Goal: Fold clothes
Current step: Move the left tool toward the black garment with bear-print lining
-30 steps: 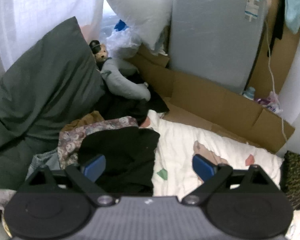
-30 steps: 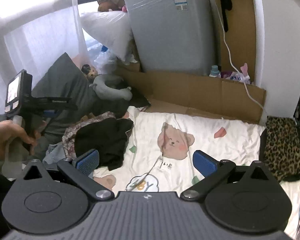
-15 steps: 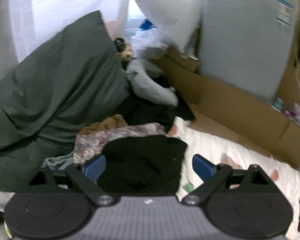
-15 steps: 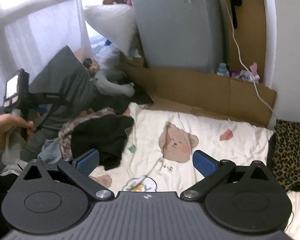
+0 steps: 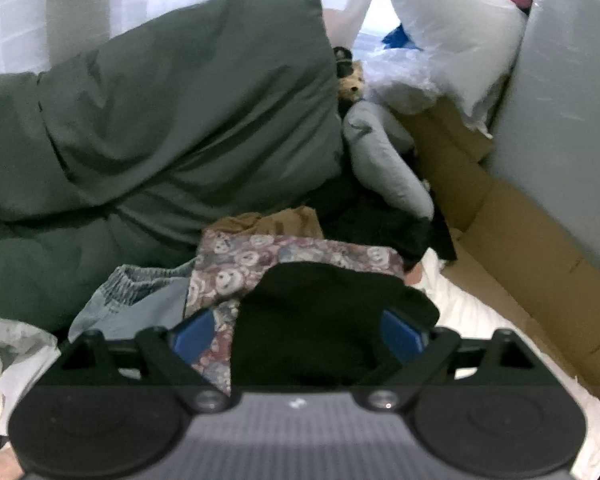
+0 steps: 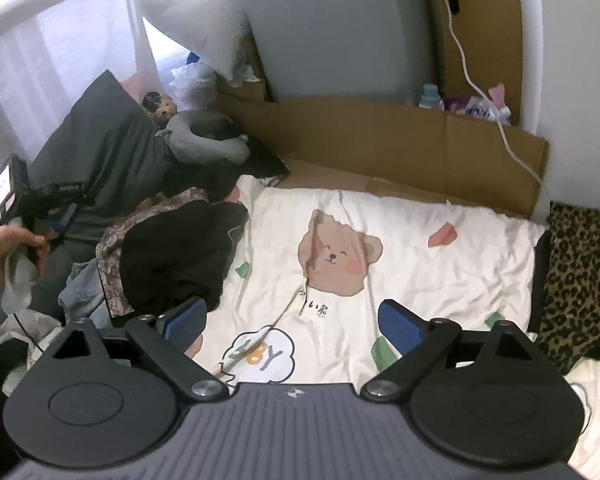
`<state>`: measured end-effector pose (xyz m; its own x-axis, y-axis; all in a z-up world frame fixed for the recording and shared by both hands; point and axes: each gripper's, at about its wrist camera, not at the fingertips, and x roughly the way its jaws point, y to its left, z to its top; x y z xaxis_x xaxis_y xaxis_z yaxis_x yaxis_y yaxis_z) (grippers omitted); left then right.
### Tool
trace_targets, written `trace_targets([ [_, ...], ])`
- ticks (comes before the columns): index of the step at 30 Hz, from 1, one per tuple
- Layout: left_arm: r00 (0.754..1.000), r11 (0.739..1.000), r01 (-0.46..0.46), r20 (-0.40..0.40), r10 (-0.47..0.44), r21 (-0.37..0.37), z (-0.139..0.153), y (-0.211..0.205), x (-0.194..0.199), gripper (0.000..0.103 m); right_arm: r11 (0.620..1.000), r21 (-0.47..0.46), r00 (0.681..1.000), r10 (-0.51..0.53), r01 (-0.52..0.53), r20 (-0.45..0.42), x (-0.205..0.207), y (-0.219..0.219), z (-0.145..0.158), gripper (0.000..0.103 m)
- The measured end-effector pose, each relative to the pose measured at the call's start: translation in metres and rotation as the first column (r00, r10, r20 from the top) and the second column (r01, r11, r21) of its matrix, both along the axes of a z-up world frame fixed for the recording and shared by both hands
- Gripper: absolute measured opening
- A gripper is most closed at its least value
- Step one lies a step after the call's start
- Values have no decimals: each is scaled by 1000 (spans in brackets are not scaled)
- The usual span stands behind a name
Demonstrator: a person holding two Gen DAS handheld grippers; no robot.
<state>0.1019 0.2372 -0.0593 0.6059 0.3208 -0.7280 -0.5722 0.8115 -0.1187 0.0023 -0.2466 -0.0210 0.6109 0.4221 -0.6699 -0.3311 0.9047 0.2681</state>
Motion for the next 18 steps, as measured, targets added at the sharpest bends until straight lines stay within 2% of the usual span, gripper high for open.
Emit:
trace_targets([
  [7, 998, 999, -42, -36, 42, 4, -21, 17, 7, 92, 999, 38, 999, 20, -22, 50, 1, -17, -11, 94],
  [12, 991, 992, -123, -57, 122, 0, -45, 46, 5, 82, 999, 40, 998, 15, -18, 62, 6, -24, -28, 95],
  [15, 990, 991, -127, -54, 130, 47, -59, 58, 3, 80, 998, 55, 998, 18, -22, 59, 13, -24, -41, 95],
  [18, 987, 988, -148, -53, 150, 34, -75, 72, 0, 80, 997, 64, 998, 36, -39, 43, 18, -19, -58, 94],
])
